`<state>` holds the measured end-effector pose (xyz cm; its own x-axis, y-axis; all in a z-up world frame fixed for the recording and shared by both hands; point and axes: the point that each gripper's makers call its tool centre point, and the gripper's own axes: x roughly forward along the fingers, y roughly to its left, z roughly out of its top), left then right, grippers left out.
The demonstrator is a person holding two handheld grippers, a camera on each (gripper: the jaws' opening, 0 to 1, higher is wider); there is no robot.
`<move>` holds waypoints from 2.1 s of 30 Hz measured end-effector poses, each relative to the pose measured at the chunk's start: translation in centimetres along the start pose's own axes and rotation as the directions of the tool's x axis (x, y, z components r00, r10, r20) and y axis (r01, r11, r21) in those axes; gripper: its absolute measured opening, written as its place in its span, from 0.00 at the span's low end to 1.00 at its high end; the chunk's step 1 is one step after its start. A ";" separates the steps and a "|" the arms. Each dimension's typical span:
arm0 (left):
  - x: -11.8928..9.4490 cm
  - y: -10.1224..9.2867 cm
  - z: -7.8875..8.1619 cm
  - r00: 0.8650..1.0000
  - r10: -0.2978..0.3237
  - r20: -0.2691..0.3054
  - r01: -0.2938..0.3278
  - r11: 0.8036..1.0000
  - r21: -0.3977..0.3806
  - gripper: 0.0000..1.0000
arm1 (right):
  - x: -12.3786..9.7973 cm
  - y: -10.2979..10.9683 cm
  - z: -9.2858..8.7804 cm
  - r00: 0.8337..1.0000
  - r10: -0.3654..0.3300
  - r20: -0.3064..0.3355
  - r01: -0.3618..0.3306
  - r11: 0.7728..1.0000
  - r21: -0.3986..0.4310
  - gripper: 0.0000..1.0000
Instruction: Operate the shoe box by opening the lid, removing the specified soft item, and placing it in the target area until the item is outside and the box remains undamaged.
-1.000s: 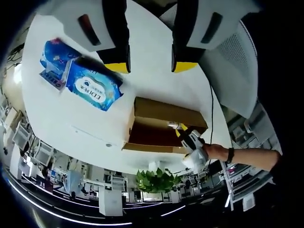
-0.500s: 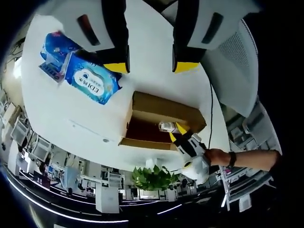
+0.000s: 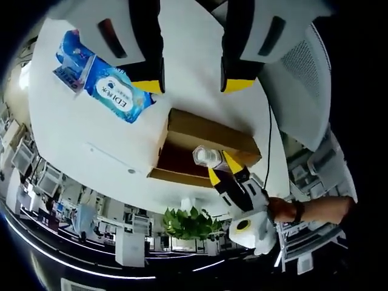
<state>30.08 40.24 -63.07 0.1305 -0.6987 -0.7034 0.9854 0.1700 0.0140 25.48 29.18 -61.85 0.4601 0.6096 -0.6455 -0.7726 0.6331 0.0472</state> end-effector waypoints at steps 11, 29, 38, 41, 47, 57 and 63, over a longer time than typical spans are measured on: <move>0.6 -4.0 3.6 0.996 -0.085 0.019 0.082 0.986 0.147 0.20 | 0.1 1.2 1.4 0.999 0.041 0.034 -0.038 0.996 -0.075 0.37; -0.1 -8.0 7.6 0.983 -0.175 0.052 0.153 0.945 0.290 0.20 | -1.1 5.0 4.6 0.978 0.188 0.094 -0.153 0.943 -0.296 0.28; -0.5 -8.7 8.2 0.977 -0.205 0.063 0.174 0.931 0.322 0.20 | -1.8 5.8 4.9 0.974 0.207 0.093 -0.158 0.913 -0.376 0.18; -0.4 -9.0 8.0 0.976 -0.209 0.055 0.179 0.925 0.335 0.20 | -2.3 6.3 5.5 0.972 0.209 0.103 -0.151 0.901 -0.407 0.18; 0.3 -9.2 7.6 0.979 -0.200 0.030 0.175 0.914 0.365 0.20 | -2.2 6.9 5.8 0.978 0.197 0.069 -0.138 0.858 -0.495 0.18; 0.6 -9.4 7.0 0.981 -0.193 0.031 0.165 0.903 0.398 0.20 | -1.8 6.9 4.6 0.980 0.196 0.031 -0.152 0.838 -0.524 0.18; 0.0 -8.9 7.9 0.974 -0.211 0.083 0.164 0.908 0.386 0.19 | -2.1 6.6 4.9 0.975 0.212 0.068 -0.145 0.836 -0.530 0.19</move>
<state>22.15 33.29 -57.59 -0.0714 -0.7738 -0.6294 0.9582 -0.2285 0.1722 21.54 34.40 -56.44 0.3141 0.7610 -0.5677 -0.9442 0.1880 -0.2704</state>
